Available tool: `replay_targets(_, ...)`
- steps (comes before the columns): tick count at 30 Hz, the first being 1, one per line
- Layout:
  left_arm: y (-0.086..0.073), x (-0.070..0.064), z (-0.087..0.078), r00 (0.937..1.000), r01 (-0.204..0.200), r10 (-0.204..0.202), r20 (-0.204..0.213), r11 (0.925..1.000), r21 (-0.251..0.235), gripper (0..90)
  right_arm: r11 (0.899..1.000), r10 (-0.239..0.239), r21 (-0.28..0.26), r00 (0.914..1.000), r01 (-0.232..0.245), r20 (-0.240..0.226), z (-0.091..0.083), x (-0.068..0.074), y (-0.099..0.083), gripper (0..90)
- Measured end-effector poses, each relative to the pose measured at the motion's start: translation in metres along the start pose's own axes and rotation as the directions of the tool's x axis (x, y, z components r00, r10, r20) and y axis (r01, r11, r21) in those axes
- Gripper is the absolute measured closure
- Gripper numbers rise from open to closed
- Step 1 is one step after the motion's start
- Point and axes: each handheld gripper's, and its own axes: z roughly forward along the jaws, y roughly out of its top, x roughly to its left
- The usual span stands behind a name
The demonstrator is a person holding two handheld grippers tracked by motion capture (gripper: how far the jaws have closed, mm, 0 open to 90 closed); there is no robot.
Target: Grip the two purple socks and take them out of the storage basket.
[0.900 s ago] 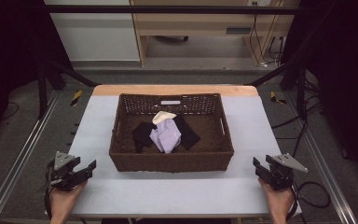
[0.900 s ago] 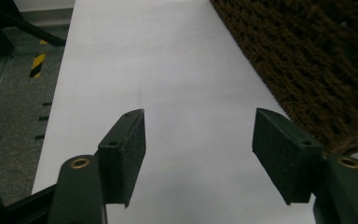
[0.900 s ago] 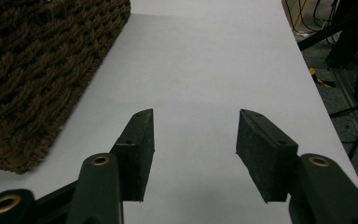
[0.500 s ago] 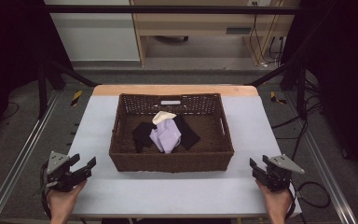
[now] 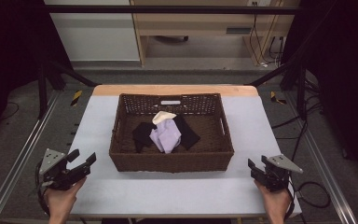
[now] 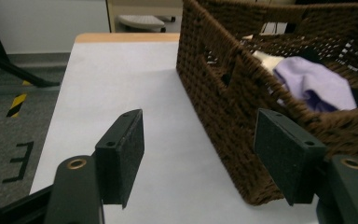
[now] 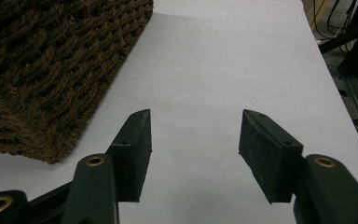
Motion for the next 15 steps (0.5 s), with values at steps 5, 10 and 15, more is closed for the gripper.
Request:
replay_targets(5,0.008,-0.004,-0.004,1.0,0.001,-0.001,0.006,0.9998,-0.02,31.1,1.0,0.002,0.009,1.0,-0.002,0.003,0.001,0.0,0.0,44.1)
replay_targets(10,0.013,-0.007,-0.005,0.9998,-0.004,0.005,0.02,0.9997,-0.025,30.4,1.0,-0.002,0.007,1.0,0.002,0.007,0.002,0.0,0.0,43.2)
replay_targets(15,0.021,-0.011,-0.007,0.9994,-0.003,0.004,0.035,0.9991,-0.043,29.9,1.0,-0.001,0.007,1.0,0.001,0.009,0.001,0.0,0.0,42.8)
